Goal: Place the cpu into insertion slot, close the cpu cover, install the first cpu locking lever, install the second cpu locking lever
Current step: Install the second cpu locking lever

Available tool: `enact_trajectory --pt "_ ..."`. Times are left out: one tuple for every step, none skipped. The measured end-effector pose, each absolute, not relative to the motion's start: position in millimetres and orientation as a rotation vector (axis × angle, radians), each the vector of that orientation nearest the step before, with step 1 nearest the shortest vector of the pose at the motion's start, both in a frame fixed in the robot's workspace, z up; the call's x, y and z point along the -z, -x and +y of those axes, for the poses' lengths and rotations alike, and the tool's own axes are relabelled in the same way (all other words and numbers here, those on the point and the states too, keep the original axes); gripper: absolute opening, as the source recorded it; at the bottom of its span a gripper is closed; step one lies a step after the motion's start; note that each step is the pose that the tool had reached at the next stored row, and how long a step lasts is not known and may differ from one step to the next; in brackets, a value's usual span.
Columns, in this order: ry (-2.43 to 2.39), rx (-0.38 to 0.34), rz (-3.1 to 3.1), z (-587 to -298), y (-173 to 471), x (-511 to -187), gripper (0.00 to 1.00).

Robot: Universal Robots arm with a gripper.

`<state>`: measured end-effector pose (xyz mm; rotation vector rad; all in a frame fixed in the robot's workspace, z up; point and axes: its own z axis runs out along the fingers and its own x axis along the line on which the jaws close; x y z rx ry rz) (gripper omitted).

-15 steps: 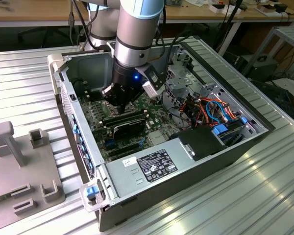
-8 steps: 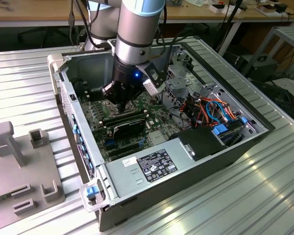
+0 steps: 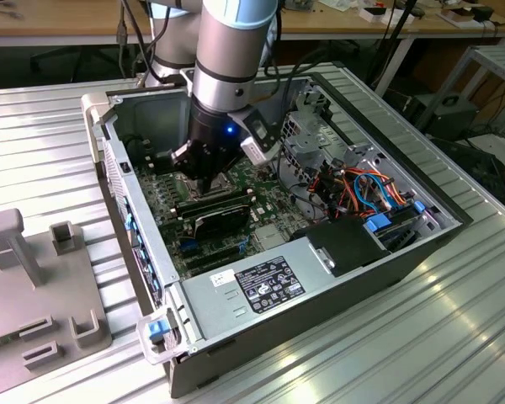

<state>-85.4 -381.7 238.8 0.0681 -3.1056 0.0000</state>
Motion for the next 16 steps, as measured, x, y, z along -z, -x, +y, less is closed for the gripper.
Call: enact_trajectory --pt "-0.068 0.0 -3.106 -382 86 -238 0.11" --pt "-0.068 0.0 -3.106 -382 87 -237 0.11" --pt "-0.068 0.0 -3.106 -382 88 -236 0.11" --pt "-0.068 0.0 -3.106 -382 88 -235 0.11" --pt "-0.068 0.0 -3.106 -382 88 -232 0.11" --pt "-0.068 0.0 -3.106 -382 88 -231 0.11" --pt "-0.068 0.0 -3.106 -382 89 -229 0.11" --pt "-0.068 0.0 -3.106 -382 89 -229 0.11" --pt "-0.068 0.0 -3.106 -382 90 -229 0.11" --pt "-0.068 0.0 -3.106 -382 90 -228 0.11" --pt "-0.068 0.0 -3.106 -382 90 -228 0.11" --pt "-0.067 0.001 -3.106 -381 91 -227 0.11" --pt "-0.068 0.0 -3.106 -381 91 -226 0.11" --pt "-0.068 0.0 -3.106 -381 92 -225 0.11" --pt "-0.068 0.0 -3.106 -381 92 -224 0.11" --pt "-0.068 0.001 -3.106 -381 92 -224 0.11"
